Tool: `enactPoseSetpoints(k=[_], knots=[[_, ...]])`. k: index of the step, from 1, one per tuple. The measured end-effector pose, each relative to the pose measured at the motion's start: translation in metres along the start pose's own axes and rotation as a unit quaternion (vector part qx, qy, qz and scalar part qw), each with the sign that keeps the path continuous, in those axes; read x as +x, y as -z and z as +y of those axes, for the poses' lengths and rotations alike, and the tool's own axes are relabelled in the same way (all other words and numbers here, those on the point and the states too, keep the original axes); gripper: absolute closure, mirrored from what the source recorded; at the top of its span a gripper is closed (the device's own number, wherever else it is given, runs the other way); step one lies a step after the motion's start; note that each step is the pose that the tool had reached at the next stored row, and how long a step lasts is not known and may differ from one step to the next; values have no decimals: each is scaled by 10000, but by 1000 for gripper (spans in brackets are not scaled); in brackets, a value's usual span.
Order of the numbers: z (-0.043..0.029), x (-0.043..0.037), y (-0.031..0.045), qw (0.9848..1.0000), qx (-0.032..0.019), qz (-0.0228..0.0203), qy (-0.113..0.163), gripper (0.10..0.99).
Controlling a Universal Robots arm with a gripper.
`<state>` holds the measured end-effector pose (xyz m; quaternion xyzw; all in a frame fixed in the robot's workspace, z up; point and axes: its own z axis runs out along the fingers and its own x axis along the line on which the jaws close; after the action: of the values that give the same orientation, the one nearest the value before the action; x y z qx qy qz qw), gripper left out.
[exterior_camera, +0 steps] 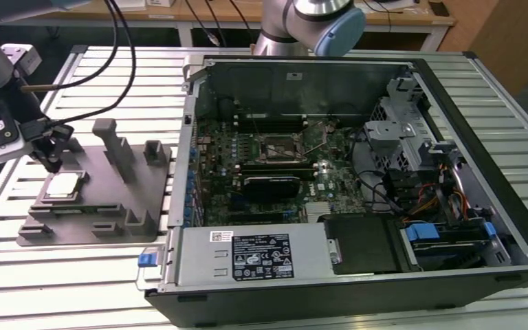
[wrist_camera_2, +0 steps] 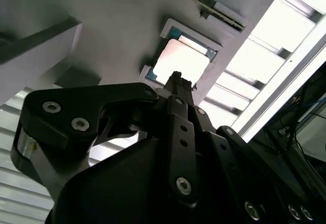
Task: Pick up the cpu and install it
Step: 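Pick up the cpu and move it towards the insertion slot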
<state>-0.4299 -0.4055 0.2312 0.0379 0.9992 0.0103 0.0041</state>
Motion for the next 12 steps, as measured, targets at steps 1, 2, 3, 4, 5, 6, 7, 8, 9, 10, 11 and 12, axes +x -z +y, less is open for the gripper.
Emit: enactPoseSetpoints(k=[1, 2, 3, 4, 5, 6, 7, 8, 9, 10, 11, 12], knots=[[-9, -1, -12, 10000, 0, 0, 0, 980], [-17, -1, -24, 10000, 0, 1, 0, 980], [-24, -2, -35, 10000, 0, 1, 0, 980], [-30, -2, -45, 10000, 0, 2, 0, 980], [-35, -2, -54, 10000, 1, 3, 0, 980], [-43, -2, -64, 10000, 1, 4, 0, 980], [-53, -3, -73, 10000, 2, 4, 0, 980], [-56, -3, -83, 10000, 1, 3, 0, 980], [-57, -3, -89, 10000, 2, 4, -1, 980], [-58, -3, -94, 10000, 4, 4, -1, 980], [-59, -3, -99, 10000, 5, 4, 0, 980], [-60, -3, -102, 10000, 5, 4, 0, 980]])
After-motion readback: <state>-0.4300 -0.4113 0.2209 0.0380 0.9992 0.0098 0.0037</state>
